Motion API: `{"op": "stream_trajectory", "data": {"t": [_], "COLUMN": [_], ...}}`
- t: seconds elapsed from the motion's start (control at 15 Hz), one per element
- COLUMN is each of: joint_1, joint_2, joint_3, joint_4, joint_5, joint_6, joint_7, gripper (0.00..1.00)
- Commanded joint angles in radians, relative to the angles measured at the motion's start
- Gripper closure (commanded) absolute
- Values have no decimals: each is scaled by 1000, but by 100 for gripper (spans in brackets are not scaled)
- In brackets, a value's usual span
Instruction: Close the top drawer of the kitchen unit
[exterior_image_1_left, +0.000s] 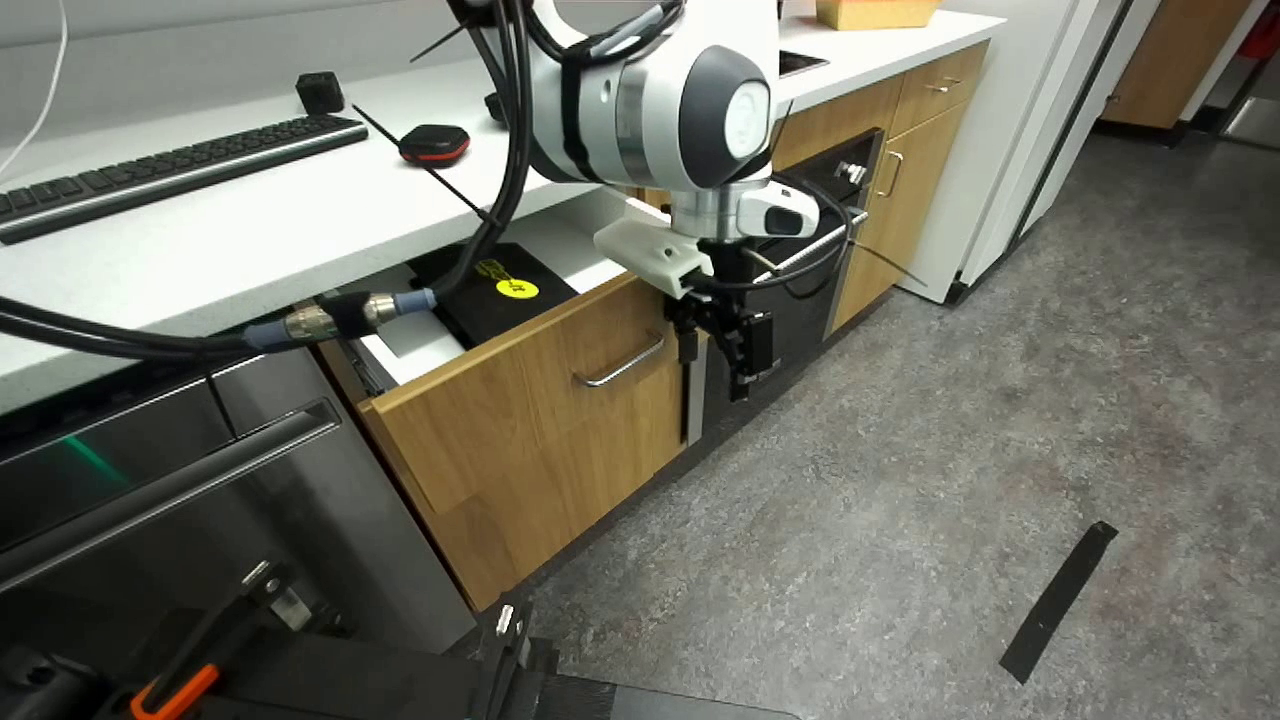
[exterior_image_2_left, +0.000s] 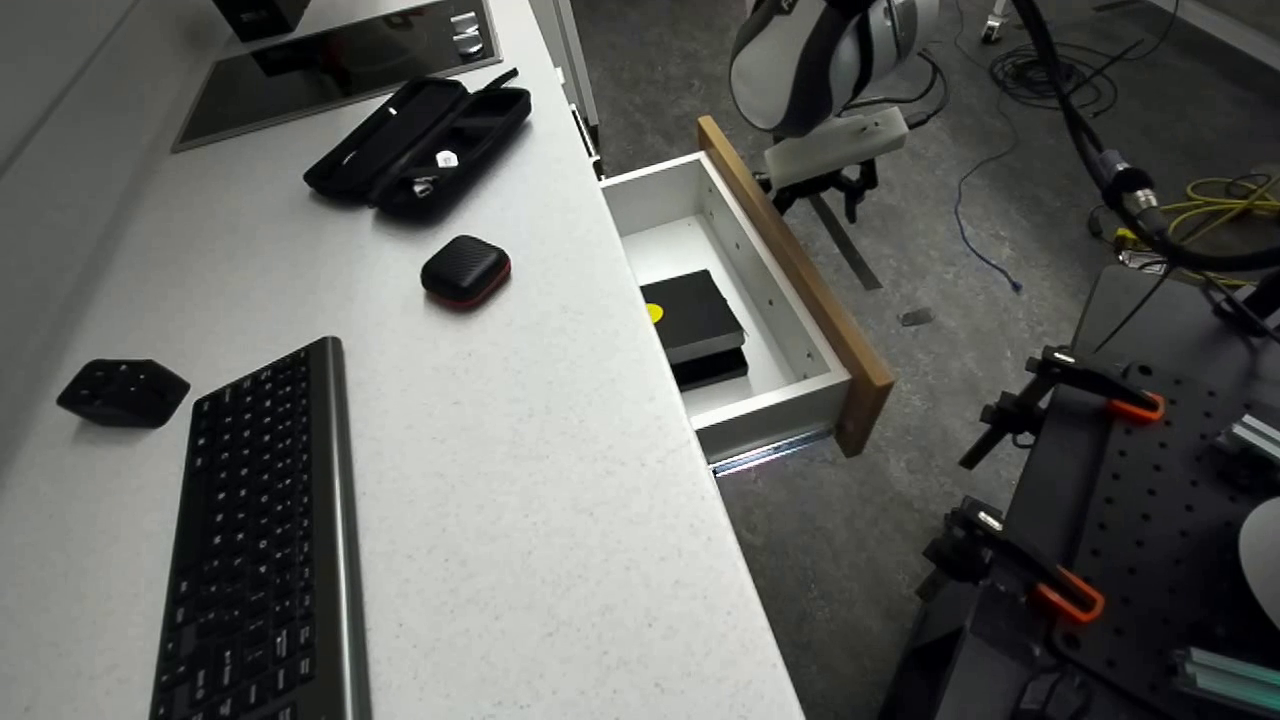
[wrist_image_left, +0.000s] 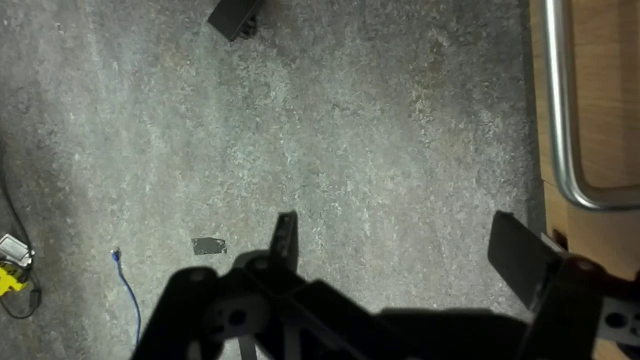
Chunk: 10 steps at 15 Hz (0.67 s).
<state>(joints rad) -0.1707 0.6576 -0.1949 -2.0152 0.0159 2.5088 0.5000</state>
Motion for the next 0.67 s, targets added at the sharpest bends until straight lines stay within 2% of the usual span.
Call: {"op": "stream_trajectory", "data": {"t": [0.0,0.33,0.6], "joint_1": [-11,1,15], "joint_2": [68,107,130], "joint_3": [45,102,155], "joint_4": [106,200,290], "joint_5": [107,161,168], "joint_6": [-24,-87,-202], "joint_7": [-76,-156,-201], "gripper": [0,0,0]}}
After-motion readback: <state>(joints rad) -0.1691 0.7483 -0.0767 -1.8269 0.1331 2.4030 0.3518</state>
